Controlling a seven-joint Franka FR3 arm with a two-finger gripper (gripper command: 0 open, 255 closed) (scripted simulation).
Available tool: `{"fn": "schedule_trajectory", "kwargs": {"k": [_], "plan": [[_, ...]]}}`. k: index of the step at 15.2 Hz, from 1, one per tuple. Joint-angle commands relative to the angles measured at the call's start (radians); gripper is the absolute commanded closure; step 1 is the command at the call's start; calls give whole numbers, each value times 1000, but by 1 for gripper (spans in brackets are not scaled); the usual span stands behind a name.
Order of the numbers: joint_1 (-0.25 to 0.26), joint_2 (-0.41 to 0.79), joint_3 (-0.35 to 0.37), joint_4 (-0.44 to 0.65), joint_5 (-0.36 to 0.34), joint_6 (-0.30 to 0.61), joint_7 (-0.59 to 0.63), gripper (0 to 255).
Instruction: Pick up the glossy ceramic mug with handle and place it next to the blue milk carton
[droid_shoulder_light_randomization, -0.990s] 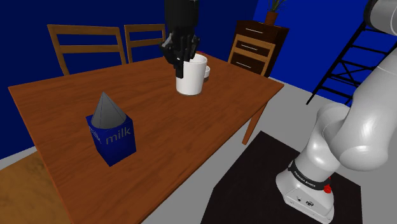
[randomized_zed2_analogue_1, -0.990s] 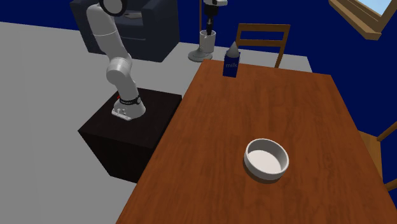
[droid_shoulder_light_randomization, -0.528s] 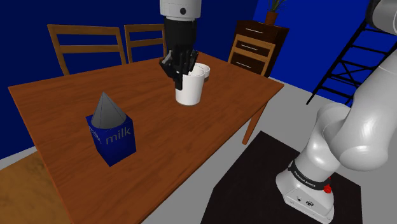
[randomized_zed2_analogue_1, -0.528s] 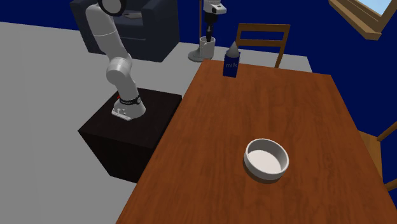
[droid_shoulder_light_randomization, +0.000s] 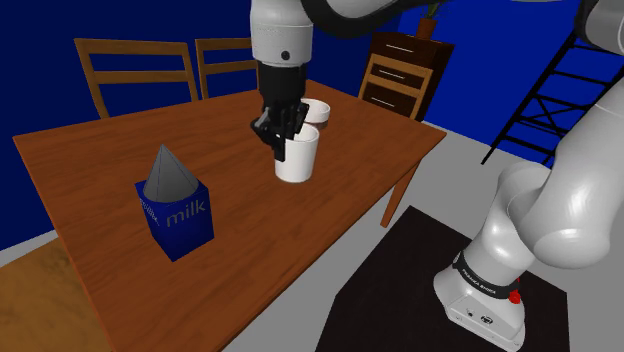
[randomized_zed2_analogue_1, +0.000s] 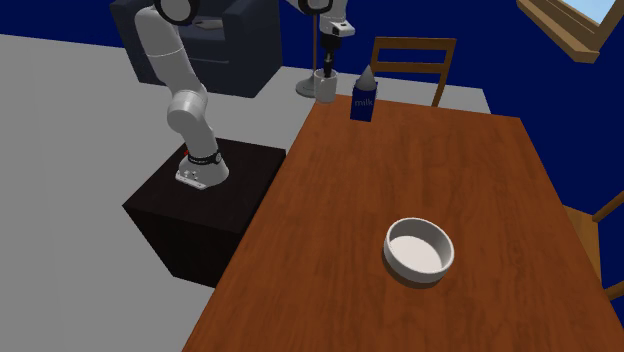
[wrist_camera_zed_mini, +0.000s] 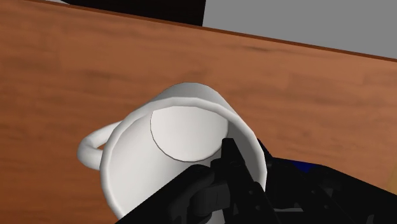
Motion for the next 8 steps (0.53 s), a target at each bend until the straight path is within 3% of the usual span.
{"fn": "schedule_trajectory", "kwargs": {"k": [1, 8], "plan": [[0, 1, 0, -25, 0, 27, 0, 255], [1, 16, 1, -103, -4, 119, 4, 255]]}}
